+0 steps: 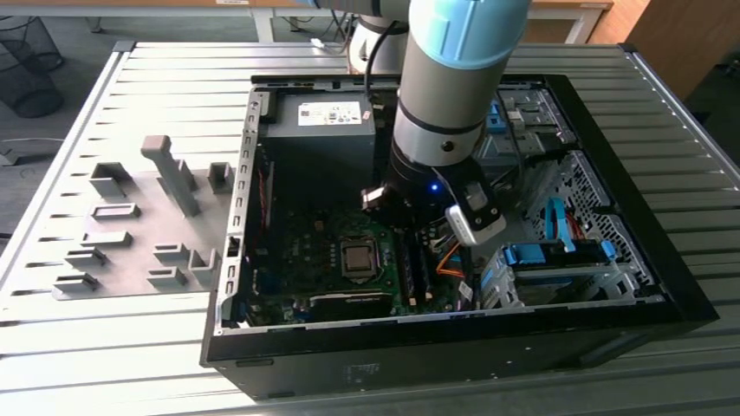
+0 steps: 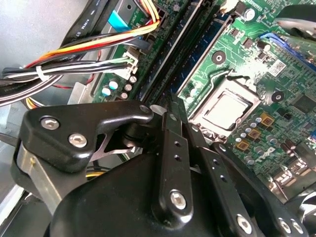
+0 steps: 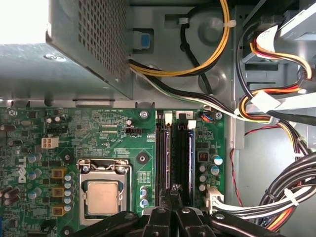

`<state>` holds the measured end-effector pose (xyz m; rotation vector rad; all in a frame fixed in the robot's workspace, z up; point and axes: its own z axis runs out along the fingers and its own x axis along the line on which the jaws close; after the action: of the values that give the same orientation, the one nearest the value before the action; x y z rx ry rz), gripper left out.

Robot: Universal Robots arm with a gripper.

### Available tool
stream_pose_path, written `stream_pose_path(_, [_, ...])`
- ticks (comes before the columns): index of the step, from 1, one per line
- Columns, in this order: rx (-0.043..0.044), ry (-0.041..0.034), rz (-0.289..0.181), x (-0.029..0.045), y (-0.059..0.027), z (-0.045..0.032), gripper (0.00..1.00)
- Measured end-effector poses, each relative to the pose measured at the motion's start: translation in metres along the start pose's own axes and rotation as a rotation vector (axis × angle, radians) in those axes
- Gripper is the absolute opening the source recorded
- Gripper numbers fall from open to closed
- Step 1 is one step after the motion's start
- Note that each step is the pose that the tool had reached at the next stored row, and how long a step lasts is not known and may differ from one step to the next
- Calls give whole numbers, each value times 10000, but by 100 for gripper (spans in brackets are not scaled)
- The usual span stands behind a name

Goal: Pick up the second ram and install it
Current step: 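Press down the second ram until it locks into place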

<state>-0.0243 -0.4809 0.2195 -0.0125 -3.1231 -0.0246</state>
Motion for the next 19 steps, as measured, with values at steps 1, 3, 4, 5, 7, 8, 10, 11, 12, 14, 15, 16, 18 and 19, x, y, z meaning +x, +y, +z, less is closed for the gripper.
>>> stream_pose_path(1, [0,2,0,0,0,8,11])
stream_pose_path(3, [-10,0,0,-1,1,27,11])
stream_pose_path(4, [-7,3,-1,-1,0,32,11])
stream_pose_path(5, [-3,6,-1,-1,0,36,11])
stream_pose_path(7, [-5,6,-1,-1,0,37,11])
stream_pose_path(8, [-14,1,-1,-1,1,28,11])
stream_pose_path(10, [-36,-5,-1,-1,5,-21,11])
stream_pose_path(11, [-17,2,-1,0,3,-62,11])
stream_pose_path(12, [-12,3,0,1,3,-98,11])
stream_pose_path(14, [-15,2,-1,2,4,-150,11])
stream_pose_path(15, [-11,4,-1,3,4,-172,11])
stream_pose_path(16, [-12,3,-1,3,4,-190,11])
stream_pose_path(18, [-12,3,-2,4,5,-225,11])
stream_pose_path(19, [-12,4,-2,4,5,-238,11])
